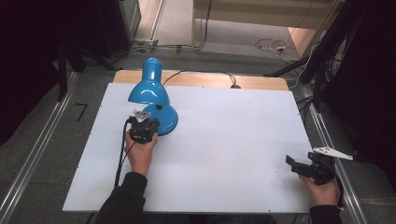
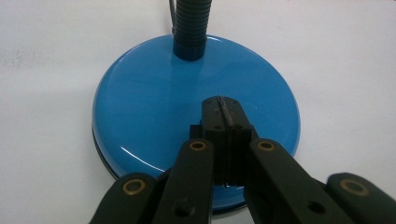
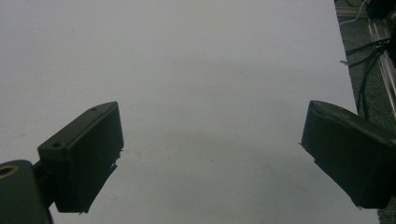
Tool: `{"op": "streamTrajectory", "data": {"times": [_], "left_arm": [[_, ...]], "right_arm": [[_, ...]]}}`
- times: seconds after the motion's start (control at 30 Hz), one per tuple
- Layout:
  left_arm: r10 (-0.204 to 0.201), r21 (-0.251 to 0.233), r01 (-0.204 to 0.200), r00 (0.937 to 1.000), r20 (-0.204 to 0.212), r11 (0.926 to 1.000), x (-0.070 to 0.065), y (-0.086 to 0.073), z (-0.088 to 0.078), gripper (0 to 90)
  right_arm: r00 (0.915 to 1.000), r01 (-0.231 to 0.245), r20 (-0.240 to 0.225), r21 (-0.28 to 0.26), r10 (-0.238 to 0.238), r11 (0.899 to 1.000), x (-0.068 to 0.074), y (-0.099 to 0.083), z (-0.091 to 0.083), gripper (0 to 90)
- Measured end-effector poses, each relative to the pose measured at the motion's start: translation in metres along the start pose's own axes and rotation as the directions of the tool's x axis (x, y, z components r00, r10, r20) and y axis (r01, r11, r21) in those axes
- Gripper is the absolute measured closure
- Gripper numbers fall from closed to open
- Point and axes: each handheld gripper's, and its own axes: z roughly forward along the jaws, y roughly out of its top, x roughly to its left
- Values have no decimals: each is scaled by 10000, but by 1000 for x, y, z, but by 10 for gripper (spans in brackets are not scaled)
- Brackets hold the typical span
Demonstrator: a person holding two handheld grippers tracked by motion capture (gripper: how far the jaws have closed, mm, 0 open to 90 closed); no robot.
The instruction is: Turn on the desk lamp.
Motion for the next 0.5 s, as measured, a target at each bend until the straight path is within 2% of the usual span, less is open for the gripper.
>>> {"op": "streamTrajectory", "data": {"times": [0.5], "left_arm": [[15, -13, -15, 10000, 9, 10000, 0, 0, 0, 900]], "right_arm": [[10000, 13, -3, 12, -13, 10000, 0, 0, 0, 40]]}}
